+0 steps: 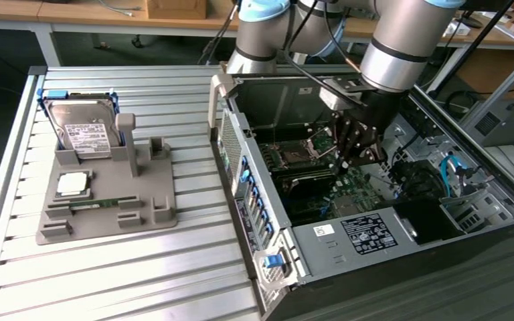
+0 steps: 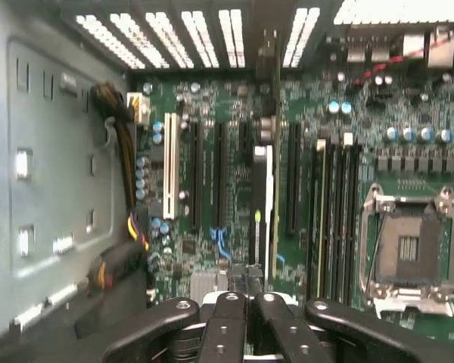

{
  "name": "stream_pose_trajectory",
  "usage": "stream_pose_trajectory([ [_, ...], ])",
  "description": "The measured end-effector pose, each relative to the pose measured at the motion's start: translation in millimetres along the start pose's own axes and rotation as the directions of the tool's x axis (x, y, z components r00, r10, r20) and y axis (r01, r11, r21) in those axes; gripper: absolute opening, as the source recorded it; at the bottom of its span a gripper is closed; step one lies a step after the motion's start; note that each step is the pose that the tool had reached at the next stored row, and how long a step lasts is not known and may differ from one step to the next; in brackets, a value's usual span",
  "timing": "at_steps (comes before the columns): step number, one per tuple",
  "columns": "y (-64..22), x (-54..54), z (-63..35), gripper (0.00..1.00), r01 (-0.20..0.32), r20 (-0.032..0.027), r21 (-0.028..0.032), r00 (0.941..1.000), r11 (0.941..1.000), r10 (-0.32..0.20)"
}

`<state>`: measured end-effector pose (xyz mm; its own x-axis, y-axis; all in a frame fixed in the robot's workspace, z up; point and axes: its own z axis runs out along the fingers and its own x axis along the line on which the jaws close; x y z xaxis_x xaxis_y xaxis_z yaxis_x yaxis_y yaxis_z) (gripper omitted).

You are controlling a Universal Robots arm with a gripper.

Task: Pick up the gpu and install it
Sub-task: 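Insert the gpu into the slot, then press down on the gpu until it lock into place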

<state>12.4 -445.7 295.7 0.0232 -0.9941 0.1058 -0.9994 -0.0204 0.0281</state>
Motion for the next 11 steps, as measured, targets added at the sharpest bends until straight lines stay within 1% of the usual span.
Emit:
stream_pose_trajectory([
  [4,1.0,-0.1,0.5,0.11,0.0,0.0004,0.0,1.0,1.0,0.0],
  [7,14.5,-3.7,2.9,0.11,0.0,0.0002,0.0001,1.0,1.0,0.0],
  [10,28.0,-11.0,6.0,0.11,0.0,0.0002,0.0001,1.0,1.0,0.0],
  [11,35.4,-14.4,7.5,0.11,0.0,0.0001,0.0,1.0,1.0,0.0],
])
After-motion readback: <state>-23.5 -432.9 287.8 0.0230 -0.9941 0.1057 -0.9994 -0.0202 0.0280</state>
